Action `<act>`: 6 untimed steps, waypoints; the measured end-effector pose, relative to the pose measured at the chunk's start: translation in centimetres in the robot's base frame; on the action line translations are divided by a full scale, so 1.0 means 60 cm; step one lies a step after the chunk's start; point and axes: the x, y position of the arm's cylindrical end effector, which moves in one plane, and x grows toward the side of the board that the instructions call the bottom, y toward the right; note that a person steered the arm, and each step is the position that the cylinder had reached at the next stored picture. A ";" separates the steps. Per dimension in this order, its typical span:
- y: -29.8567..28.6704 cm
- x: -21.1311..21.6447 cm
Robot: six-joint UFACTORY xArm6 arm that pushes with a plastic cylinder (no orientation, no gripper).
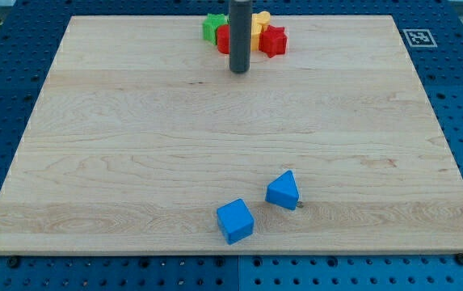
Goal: Point at the blue triangle
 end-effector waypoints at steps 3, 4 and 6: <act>0.243 0.306; 0.254 0.413; 0.085 0.396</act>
